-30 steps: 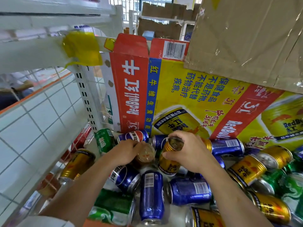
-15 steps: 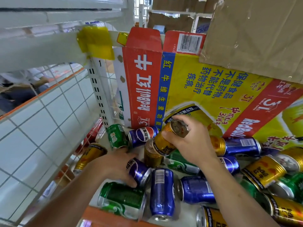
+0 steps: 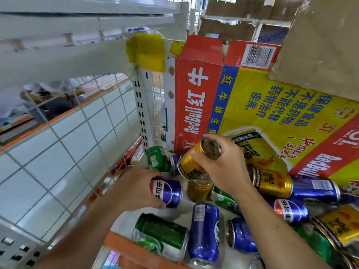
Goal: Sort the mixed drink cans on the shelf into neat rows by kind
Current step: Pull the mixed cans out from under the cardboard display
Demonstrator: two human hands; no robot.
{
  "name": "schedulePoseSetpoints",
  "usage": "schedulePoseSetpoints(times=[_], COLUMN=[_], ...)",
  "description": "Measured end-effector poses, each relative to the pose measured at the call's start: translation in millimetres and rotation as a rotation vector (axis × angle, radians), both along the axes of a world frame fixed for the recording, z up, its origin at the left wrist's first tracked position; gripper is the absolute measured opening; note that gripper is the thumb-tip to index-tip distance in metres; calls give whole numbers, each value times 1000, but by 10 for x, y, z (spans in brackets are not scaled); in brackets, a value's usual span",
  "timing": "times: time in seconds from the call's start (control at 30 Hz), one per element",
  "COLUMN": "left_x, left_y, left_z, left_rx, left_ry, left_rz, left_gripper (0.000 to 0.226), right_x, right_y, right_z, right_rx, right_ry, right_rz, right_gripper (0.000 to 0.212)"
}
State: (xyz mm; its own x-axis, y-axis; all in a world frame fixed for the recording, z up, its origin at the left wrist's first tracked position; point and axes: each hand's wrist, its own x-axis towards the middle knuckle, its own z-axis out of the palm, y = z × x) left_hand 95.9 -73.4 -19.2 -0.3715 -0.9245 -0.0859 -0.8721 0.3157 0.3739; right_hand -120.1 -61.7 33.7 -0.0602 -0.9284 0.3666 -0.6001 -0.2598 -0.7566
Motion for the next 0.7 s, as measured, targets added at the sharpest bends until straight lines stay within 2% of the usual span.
schedulePoseSetpoints(times=[0.17,0.27,0.43,0.57,0.7], left_x=[202,221,117,-9,-88], left_y=[-4,42,111,96,47], left_z=[286,364,299,199,109], left_rx=[-93,-123,-85,-82,-52], left_ry=[-21,-120,-220,-302,-280], left_rz=[190,225,180,100,70], left_gripper=[84,79,78,81,81], right_x=[161,252,354,427,413], right_y=[-75,-118,-143,-182,-230], right_z=[-56,-169,-326,-462,-514], right_rx=[49,128,222,284,304], right_ry=[28,150,439,754,773], right_rz=[79,105,267,330,298], right_gripper=[33,47,57,64,66])
